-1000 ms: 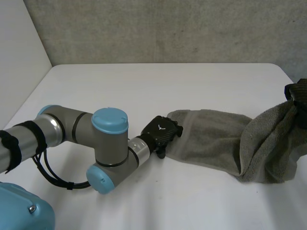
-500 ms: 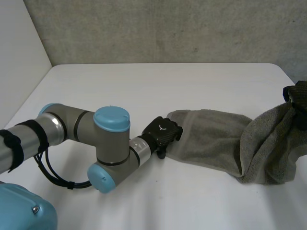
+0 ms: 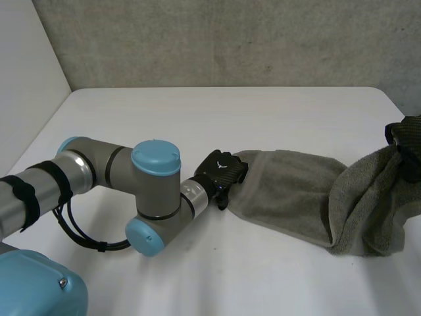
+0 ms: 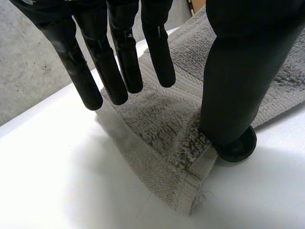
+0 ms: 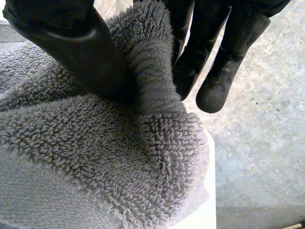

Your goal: Fold the towel.

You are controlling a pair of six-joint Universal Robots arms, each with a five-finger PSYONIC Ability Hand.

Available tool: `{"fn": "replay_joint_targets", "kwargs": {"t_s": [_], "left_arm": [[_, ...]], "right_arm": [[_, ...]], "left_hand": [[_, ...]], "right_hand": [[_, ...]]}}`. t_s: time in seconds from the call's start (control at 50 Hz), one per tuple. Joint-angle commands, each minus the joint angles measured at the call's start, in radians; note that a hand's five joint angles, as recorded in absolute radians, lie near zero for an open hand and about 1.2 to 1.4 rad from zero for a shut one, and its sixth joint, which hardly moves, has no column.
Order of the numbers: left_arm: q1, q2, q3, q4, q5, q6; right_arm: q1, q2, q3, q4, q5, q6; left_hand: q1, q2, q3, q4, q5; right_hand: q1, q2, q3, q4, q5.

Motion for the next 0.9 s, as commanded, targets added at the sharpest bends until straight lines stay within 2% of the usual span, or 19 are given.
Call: {"fn": "replay_joint_targets", "kwargs": {"t_s": [0.02, 0.14, 0.16, 0.18, 0.22, 0.24, 0.26, 0.36, 0.46, 0.5, 0.72, 0.76, 0.78, 0.82, 0.84, 0.9], "left_arm": [[0.000, -0.014, 0.003, -0.002, 0.001, 0.001], [-0.002, -0.017, 0.000, -0.008, 0.007, 0.001], [-0.002, -0.017, 0.000, -0.008, 0.007, 0.001], [-0.002, -0.017, 0.000, -0.008, 0.007, 0.001], [-0.003, -0.014, -0.002, -0.008, 0.003, 0.000], [-0.003, -0.014, -0.002, -0.008, 0.003, 0.000], [-0.003, -0.012, -0.003, -0.008, 0.000, 0.001], [-0.006, 0.009, -0.008, -0.003, -0.014, 0.001], [-0.006, 0.083, -0.026, 0.002, -0.079, -0.009], [-0.006, 0.151, -0.054, 0.018, -0.106, -0.011], [0.020, 0.376, -0.216, 0.061, -0.123, -0.012], [0.076, 0.513, -0.322, 0.104, -0.142, -0.015], [0.077, 0.514, -0.322, 0.104, -0.142, -0.015], [0.142, 0.660, -0.449, 0.181, -0.148, -0.025], [0.143, 0.661, -0.450, 0.181, -0.148, -0.025], [0.187, 0.826, -0.559, 0.244, -0.146, -0.049]], "right_arm": [[0.000, 0.003, 0.003, -0.001, -0.001, 0.000], [0.000, 0.009, 0.005, -0.005, -0.001, 0.000], [0.000, 0.012, 0.005, -0.005, -0.001, 0.000], [0.000, 0.012, 0.005, -0.005, -0.001, 0.000], [0.000, 0.013, 0.008, -0.007, -0.001, -0.002], [0.000, 0.014, 0.008, -0.007, -0.001, -0.002], [0.002, 0.014, 0.009, -0.007, -0.001, -0.002], [0.002, 0.014, 0.009, -0.007, -0.001, -0.002], [0.002, 0.014, 0.009, -0.007, -0.001, -0.002], [0.002, 0.014, 0.009, -0.007, -0.001, -0.002], [0.002, -0.006, -0.003, -0.015, -0.005, 0.017], [0.003, -0.052, -0.007, -0.045, -0.031, 0.038], [0.003, -0.052, -0.007, -0.045, -0.031, 0.038], [0.005, -0.112, -0.009, -0.074, -0.050, 0.081], [0.005, -0.112, -0.009, -0.074, -0.050, 0.081], [0.000, -0.126, -0.010, -0.106, -0.068, 0.132]], "left_hand": [[0.097, 0.097, 0.098, 0.097, 0.104], [0.129, 0.130, 0.130, 0.129, 0.136], [0.228, 0.228, 0.229, 0.228, 0.235], [0.229, 0.229, 0.230, 0.229, 0.236], [0.536, 0.536, 0.537, 0.536, 0.543], [0.537, 0.538, 0.538, 0.538, 0.544], [0.665, 0.666, 0.666, 0.665, 0.672], [0.669, 0.669, 0.670, 0.669, 0.676], [0.669, 0.669, 0.670, 0.669, 0.676], [0.669, 0.669, 0.670, 0.669, 0.676], [0.669, 0.669, 0.670, 0.669, 0.676], [0.669, 0.669, 0.670, 0.669, 0.676], [0.669, 0.669, 0.670, 0.669, 0.676], [0.669, 0.669, 0.670, 0.669, 0.676], [0.669, 0.669, 0.670, 0.669, 0.676], [0.669, 0.669, 0.670, 0.669, 0.676]], "right_hand": [[0.097, 0.084, 0.067, 0.055, 0.090], [0.097, 0.084, 0.067, 0.055, 0.090], [0.097, 0.084, 0.067, 0.055, 0.090], [0.097, 0.084, 0.067, 0.055, 0.090], [0.097, 0.084, 0.067, 0.055, 0.090], [0.097, 0.084, 0.067, 0.055, 0.090], [0.097, 0.084, 0.067, 0.055, 0.090], [0.097, 0.084, 0.067, 0.055, 0.090], [0.097, 0.084, 0.067, 0.055, 0.090], [0.097, 0.084, 0.067, 0.055, 0.090], [0.097, 0.084, 0.067, 0.055, 0.090], [0.097, 0.084, 0.067, 0.055, 0.090], [0.097, 0.084, 0.067, 0.055, 0.090], [0.097, 0.084, 0.067, 0.055, 0.090], [0.097, 0.084, 0.067, 0.055, 0.090], [0.097, 0.084, 0.067, 0.055, 0.090]]}}
